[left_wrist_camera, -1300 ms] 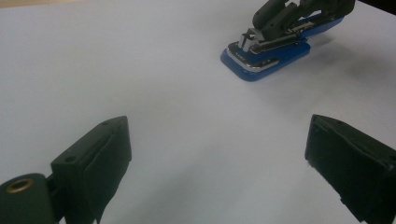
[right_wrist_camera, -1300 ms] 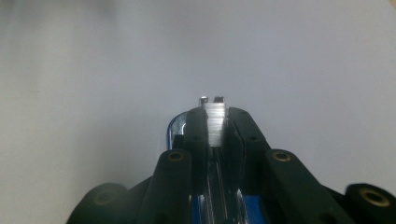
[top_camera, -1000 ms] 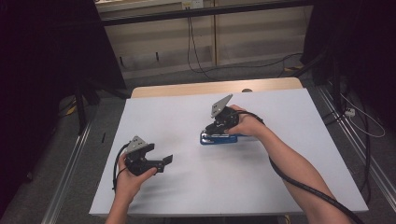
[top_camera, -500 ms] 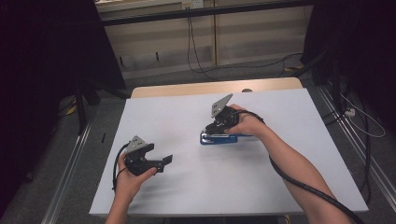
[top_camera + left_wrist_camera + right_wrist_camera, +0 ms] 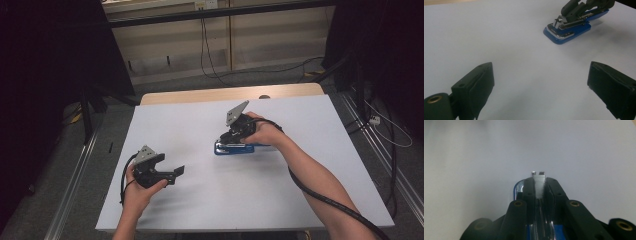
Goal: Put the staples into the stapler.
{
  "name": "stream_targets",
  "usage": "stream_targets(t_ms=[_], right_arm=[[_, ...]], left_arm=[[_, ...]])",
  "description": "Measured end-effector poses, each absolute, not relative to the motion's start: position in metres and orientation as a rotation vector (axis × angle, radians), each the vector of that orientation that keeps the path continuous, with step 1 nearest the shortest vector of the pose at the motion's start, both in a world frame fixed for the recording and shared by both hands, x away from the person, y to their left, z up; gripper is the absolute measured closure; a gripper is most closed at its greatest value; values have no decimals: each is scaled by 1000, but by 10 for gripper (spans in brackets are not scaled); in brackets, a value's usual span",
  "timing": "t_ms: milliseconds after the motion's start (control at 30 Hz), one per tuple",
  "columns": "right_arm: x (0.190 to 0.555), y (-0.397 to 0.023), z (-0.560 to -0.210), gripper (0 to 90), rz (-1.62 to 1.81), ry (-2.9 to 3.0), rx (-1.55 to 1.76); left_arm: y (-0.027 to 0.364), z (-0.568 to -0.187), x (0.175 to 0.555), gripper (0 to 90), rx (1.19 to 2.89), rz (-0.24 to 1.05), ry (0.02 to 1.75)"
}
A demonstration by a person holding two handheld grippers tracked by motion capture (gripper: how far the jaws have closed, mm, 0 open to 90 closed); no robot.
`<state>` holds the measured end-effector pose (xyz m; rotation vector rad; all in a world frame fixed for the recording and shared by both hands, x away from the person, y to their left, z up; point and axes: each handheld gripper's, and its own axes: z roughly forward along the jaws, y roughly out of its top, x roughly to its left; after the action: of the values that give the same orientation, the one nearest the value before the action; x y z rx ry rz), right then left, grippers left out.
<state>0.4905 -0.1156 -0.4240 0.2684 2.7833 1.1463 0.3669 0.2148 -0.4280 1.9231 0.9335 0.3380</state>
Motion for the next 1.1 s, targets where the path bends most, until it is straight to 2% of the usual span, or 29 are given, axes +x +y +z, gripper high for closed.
stream_targets(t_ms=[867,1033,1100], right_arm=[[492,-114,-427,782,1146,2787,281],[492,-114,-428,695,1157,2772,314],[491,-115,-427,694,1166,2765,317]], left_arm=[[216,-427,367,74,1925,350,932],[216,-427,367,74,1922,352,936],[216,-427,367,74,1923,349,934]])
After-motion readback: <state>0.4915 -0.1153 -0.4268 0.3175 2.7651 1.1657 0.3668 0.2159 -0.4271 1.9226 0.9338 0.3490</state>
